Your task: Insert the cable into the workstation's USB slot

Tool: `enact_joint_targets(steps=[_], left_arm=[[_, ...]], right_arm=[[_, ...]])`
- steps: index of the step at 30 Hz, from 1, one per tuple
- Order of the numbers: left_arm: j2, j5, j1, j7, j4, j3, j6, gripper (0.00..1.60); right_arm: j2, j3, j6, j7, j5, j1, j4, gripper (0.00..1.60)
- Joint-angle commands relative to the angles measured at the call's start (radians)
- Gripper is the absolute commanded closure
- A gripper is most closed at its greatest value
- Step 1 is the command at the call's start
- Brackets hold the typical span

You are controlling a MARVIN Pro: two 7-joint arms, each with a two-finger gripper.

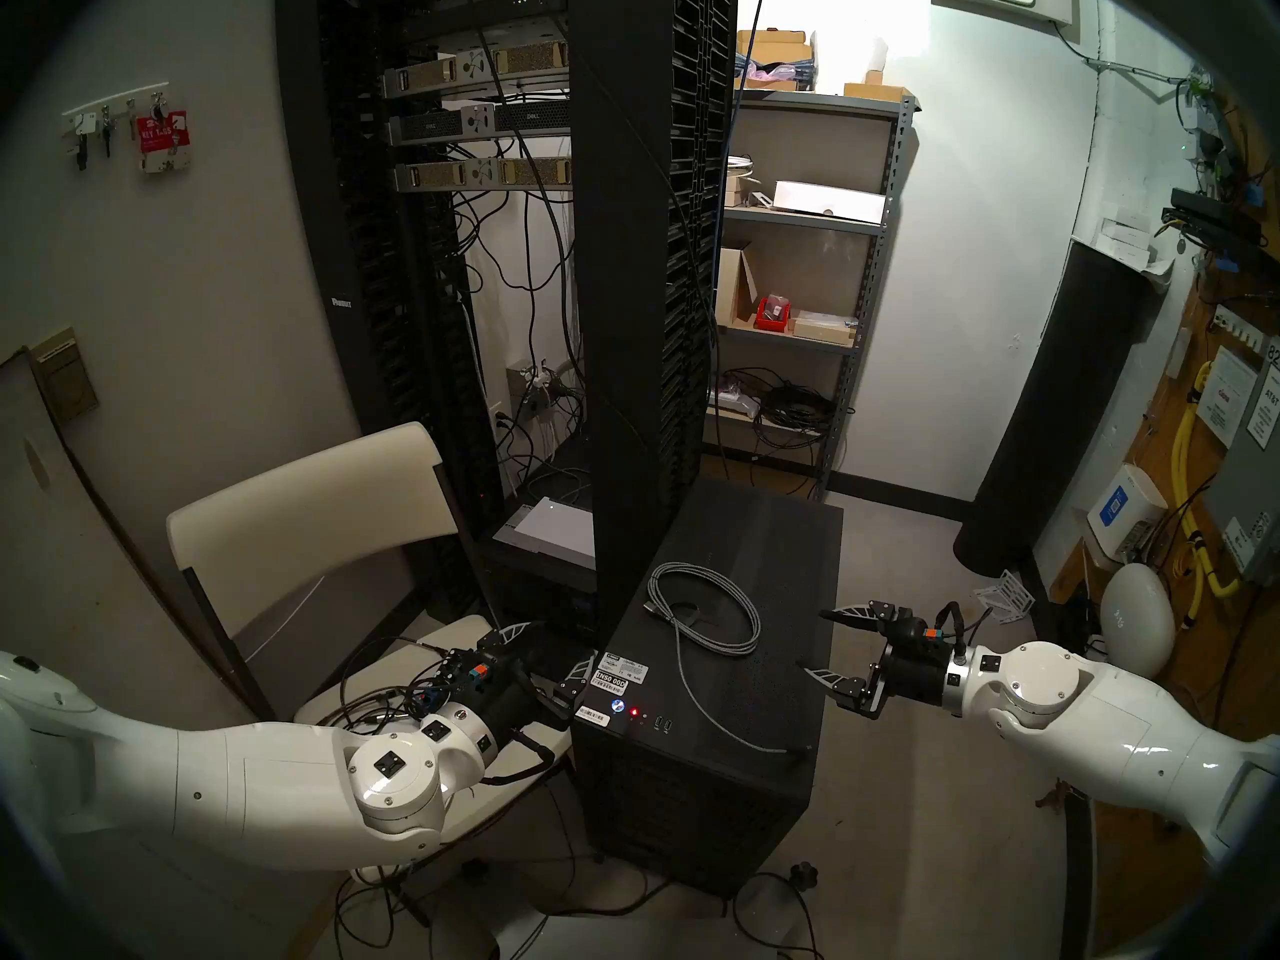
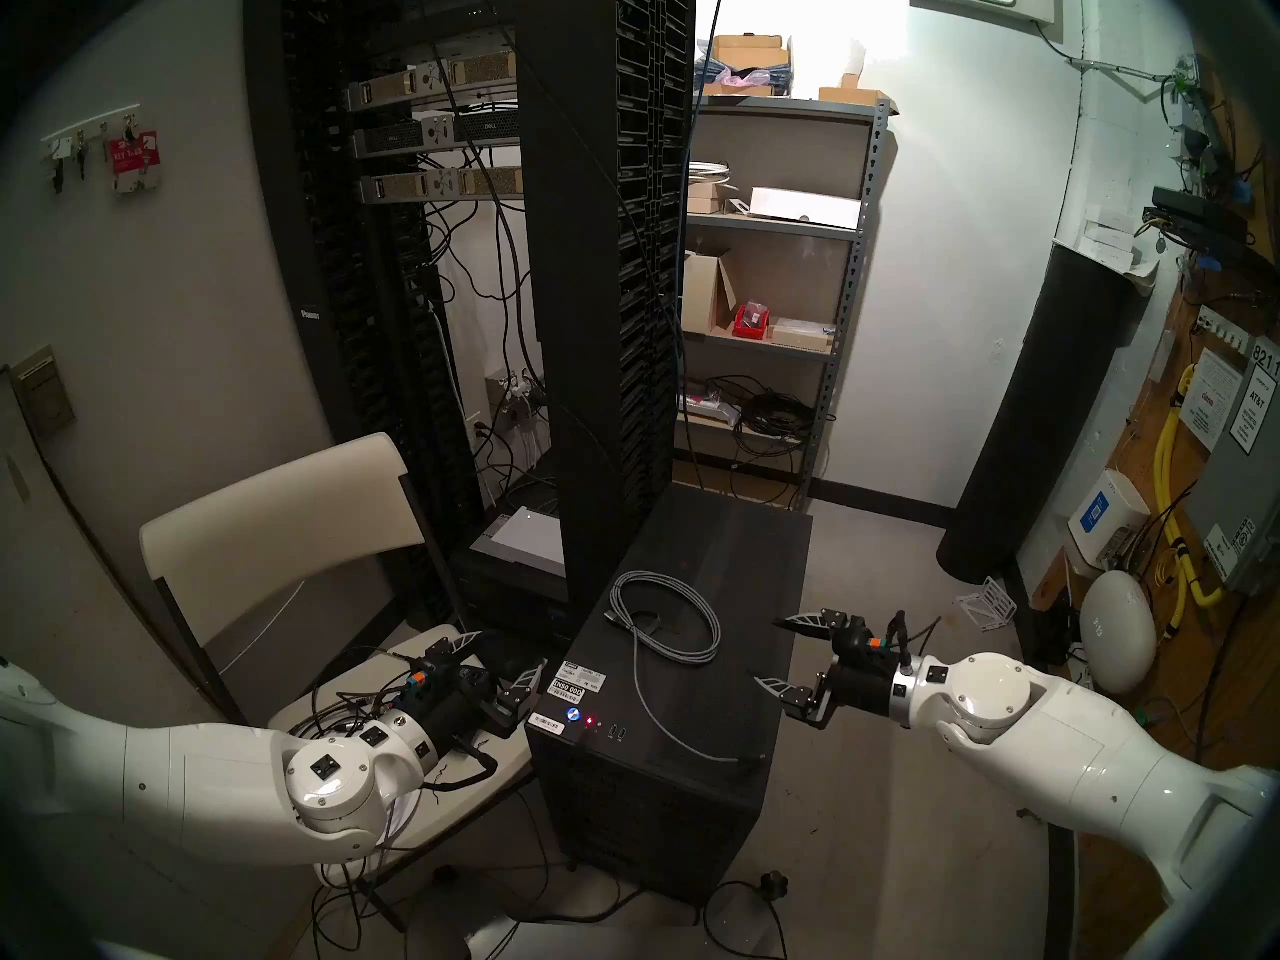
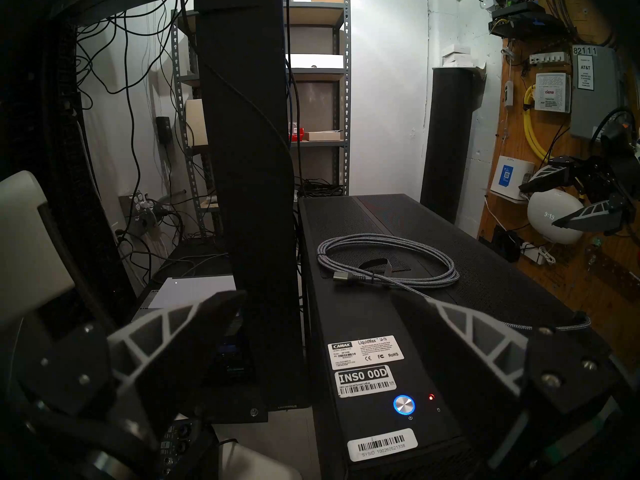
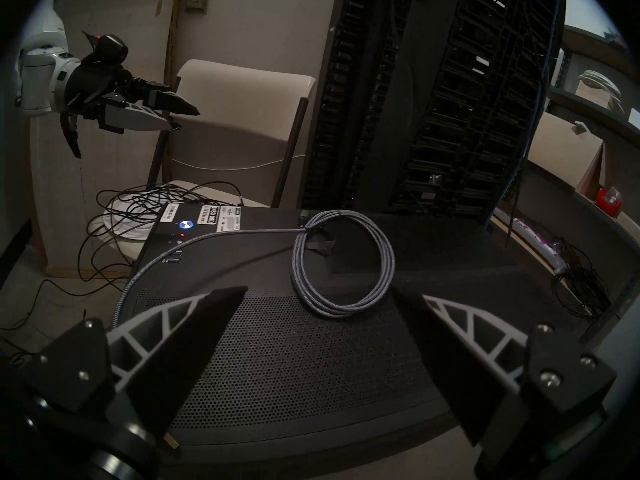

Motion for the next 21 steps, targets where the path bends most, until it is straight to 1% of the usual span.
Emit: enact_joint_targets(steps=[1,3,4,5,8,9,12,13,14,15,16,18,20,21], left_arm=[[0.0,-0.001,-0.007,0.002,-0.001,-0.008,-0.002,0.0],[0.0,-0.001,-0.008,0.002,-0.001,-0.007,-0.002,0.0],[0.0,-0.001,-0.008,0.002,-0.001,-0.007,-0.002,0.0],[0.0,-0.001,-0.008,0.002,-0.001,-0.007,-0.002,0.0],[0.0,-0.001,-0.008,0.002,-0.001,-0.007,-0.002,0.0],[0.0,-0.001,-0.008,0.002,-0.001,-0.007,-0.002,0.0],[0.0,-0.001,-0.008,0.002,-0.001,-0.007,-0.002,0.0],[0.0,-0.001,-0.008,0.002,-0.001,-0.007,-0.002,0.0],[0.0,-0.001,-0.008,0.002,-0.001,-0.007,-0.002,0.0],[0.0,-0.001,-0.008,0.002,-0.001,-0.007,-0.002,0.0],[0.0,-0.001,-0.008,0.002,-0.001,-0.007,-0.002,0.0],[0.0,-0.001,-0.008,0.002,-0.001,-0.007,-0.002,0.0],[0.0,-0.001,-0.008,0.002,-0.001,-0.007,-0.002,0.0],[0.0,-0.001,-0.008,0.002,-0.001,-0.007,-0.002,0.0]], right_arm=[[0.006,-0.028,0.039,0.086,-0.012,0.023,-0.02,0.0],[0.016,-0.04,0.054,0.123,-0.006,0.022,-0.031,0.0],[0.02,-0.043,0.06,0.119,-0.012,0.018,-0.038,0.0],[0.023,-0.053,0.07,0.146,-0.016,0.024,-0.037,0.0],[0.026,-0.064,0.081,0.176,-0.017,0.026,-0.043,0.0],[0.03,-0.067,0.092,0.166,-0.026,0.024,-0.054,0.0],[0.029,-0.07,0.09,0.165,-0.029,0.018,-0.05,0.0],[0.031,-0.076,0.108,0.173,-0.04,0.023,-0.051,0.0],[0.032,-0.078,0.11,0.171,-0.045,0.023,-0.051,0.09],[0.03,-0.078,0.107,0.179,-0.038,0.023,-0.046,0.14],[0.03,-0.082,0.114,0.183,-0.046,0.025,-0.046,0.16],[0.031,-0.085,0.108,0.202,-0.042,0.022,-0.041,0.11],[0.039,-0.088,0.117,0.2,-0.047,0.016,-0.05,0.09],[0.044,-0.09,0.124,0.214,-0.044,0.017,-0.053,0.08]])
